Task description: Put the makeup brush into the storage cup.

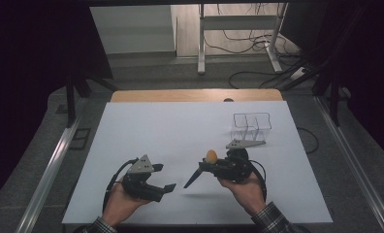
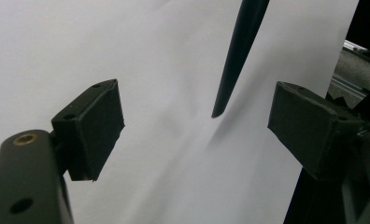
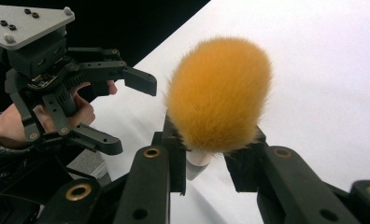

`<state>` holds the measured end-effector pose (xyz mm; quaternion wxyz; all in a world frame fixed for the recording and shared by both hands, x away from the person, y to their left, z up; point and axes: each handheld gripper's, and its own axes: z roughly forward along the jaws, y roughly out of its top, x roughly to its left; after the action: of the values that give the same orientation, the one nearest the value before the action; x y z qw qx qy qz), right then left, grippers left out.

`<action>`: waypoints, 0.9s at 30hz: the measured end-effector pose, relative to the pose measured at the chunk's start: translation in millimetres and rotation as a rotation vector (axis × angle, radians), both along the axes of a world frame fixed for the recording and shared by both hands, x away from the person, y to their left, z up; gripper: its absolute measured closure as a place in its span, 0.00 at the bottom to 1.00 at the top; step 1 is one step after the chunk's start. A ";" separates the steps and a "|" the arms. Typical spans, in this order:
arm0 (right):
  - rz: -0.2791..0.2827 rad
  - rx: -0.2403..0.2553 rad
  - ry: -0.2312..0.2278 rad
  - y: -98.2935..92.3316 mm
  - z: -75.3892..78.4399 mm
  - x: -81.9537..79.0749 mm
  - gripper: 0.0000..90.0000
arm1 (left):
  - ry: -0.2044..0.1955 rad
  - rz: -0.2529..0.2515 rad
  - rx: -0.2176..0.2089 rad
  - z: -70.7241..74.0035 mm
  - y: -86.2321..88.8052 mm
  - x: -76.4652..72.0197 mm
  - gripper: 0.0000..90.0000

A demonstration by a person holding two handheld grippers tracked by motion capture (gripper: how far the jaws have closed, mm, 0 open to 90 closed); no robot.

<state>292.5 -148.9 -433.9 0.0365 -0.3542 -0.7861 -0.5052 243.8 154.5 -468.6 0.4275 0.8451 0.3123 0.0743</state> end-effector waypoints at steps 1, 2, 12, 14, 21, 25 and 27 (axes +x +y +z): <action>-0.003 -0.002 -0.005 -0.7 0.2 0.2 0.79 | 0.004 0.001 0.000 -0.2 0.7 0.1 0.20; -0.005 -0.003 -0.006 -1.3 0.5 0.2 0.79 | 0.006 0.004 -0.001 -0.5 1.6 0.2 0.20; -0.024 -0.013 -0.029 -9.0 2.7 1.6 0.79 | 0.022 0.026 -0.001 -1.6 9.7 -0.4 0.17; -0.029 -0.015 -0.034 -10.6 3.3 2.0 0.79 | 0.026 0.030 -0.007 -1.5 11.8 -0.7 0.17; -0.045 -0.020 -0.047 -17.9 5.2 3.7 0.79 | 0.033 0.038 0.000 -2.7 17.5 -1.3 0.17; -0.055 -0.023 -0.055 -21.6 6.0 4.5 0.79 | 0.030 0.036 0.005 -3.2 20.5 -1.7 0.17; -0.060 -0.023 -0.060 -23.5 6.3 5.1 0.79 | 0.029 0.034 0.008 -3.5 22.0 -2.0 0.15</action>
<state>297.6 -172.4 -427.6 -0.0063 -0.3628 -0.7817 -0.5072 241.8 176.5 -472.1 0.4182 0.8423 0.3326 0.0706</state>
